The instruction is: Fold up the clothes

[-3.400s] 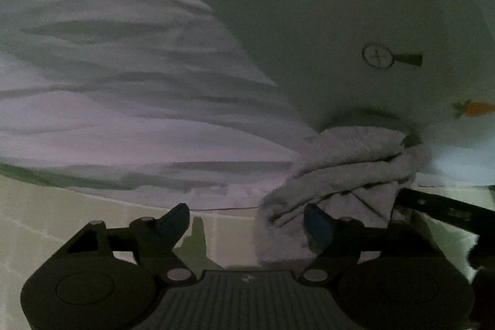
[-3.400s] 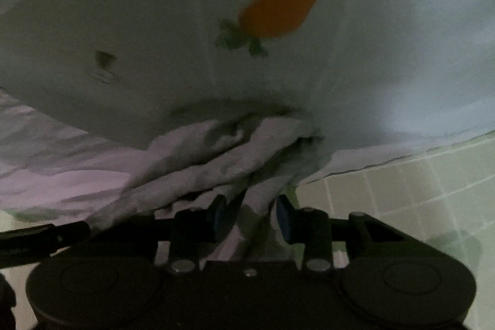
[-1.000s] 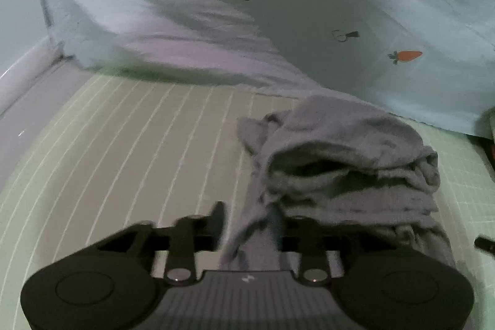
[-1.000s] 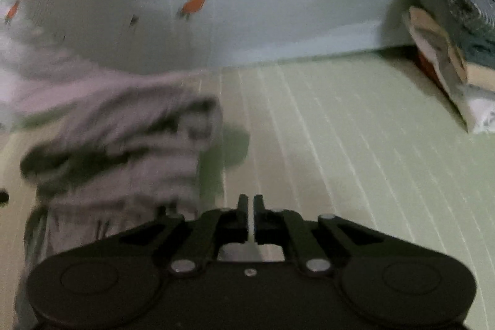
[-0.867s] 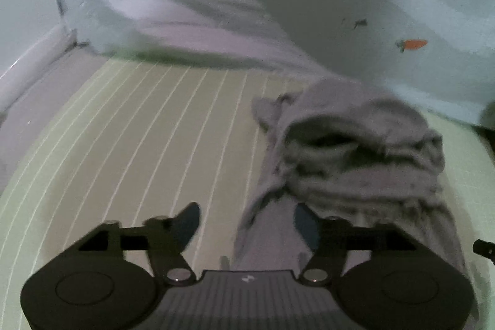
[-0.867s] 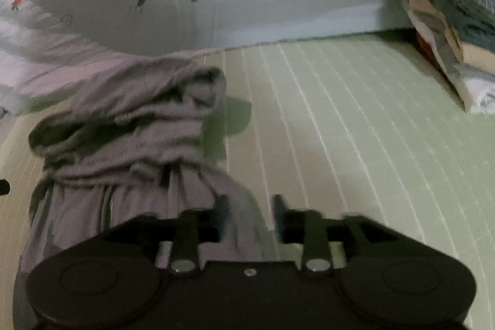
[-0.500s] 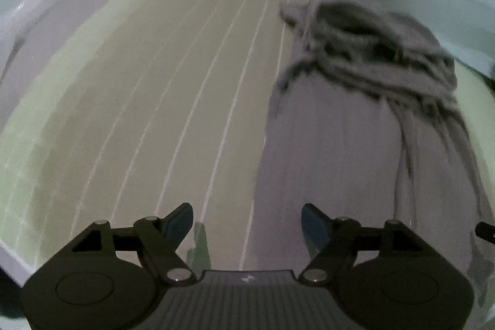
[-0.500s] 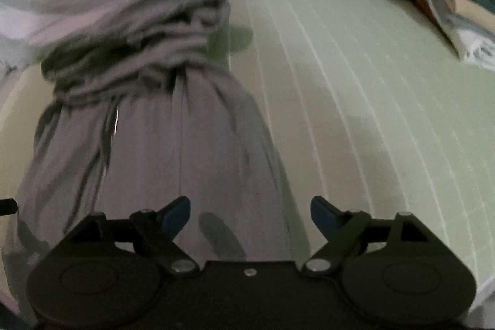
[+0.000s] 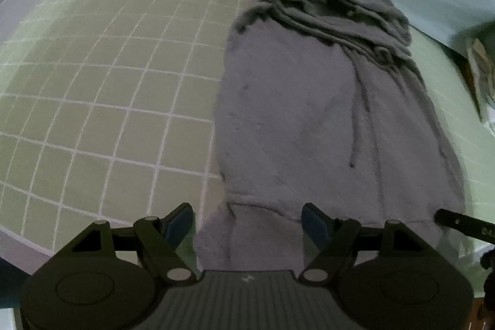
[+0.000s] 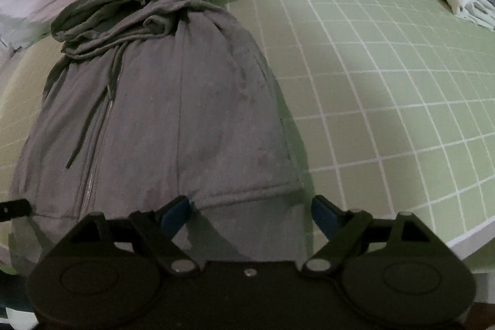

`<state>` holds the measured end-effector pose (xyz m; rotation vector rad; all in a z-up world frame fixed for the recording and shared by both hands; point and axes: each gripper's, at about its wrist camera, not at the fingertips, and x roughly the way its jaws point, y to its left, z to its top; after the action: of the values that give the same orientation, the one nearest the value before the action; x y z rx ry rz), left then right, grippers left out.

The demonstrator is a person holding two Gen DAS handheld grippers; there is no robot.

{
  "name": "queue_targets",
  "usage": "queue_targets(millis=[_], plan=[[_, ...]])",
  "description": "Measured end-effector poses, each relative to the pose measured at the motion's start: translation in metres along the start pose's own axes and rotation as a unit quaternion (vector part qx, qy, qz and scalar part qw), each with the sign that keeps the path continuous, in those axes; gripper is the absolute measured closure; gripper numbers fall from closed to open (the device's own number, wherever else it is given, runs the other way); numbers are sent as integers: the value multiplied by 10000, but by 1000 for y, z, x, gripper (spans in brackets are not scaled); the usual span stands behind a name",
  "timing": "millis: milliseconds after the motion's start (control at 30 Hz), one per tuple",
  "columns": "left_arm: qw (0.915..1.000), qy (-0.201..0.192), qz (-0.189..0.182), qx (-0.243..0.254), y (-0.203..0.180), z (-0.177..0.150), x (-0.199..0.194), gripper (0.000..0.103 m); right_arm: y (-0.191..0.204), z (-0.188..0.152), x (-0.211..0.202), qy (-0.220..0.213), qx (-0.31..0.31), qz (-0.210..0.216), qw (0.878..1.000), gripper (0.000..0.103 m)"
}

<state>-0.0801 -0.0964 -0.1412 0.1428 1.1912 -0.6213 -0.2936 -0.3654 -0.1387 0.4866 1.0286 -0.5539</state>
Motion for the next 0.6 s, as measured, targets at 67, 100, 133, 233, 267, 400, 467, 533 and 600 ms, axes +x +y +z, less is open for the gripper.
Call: queue_targets(millis=[67,100,133,233,267,400,467,533,600], plan=[[9999,-4,-8,130,-4,-3,0,25,3,-2,0,35,-67,-44,10000,16],[9998,-5,-12,194,-7,-4,0,25,5,-3,0,66,-111,-75,9999,16],[9997,2,-8,249,-8,-5,0,25,6,-3,0,99,-157,-107,9998,16],[9994,24,-19,357,-10,-7,1,26,8,-3,0,177,-199,-106,9996,16],[9993,31,-34,358,-10,-8,1,26,9,-3,0,203,-200,-92,9996,17],[9991,70,-63,405,-12,-7,3,43,12,2,-3,240,-331,-36,9992,41],[9989,147,-201,398,-13,-5,4,62,13,5,-5,263,-364,155,9989,59],[9986,226,-336,331,-15,-3,7,84,14,12,-8,214,-357,339,9986,83],[9986,207,-386,291,-18,-1,7,87,14,26,-13,52,-300,482,9984,90]])
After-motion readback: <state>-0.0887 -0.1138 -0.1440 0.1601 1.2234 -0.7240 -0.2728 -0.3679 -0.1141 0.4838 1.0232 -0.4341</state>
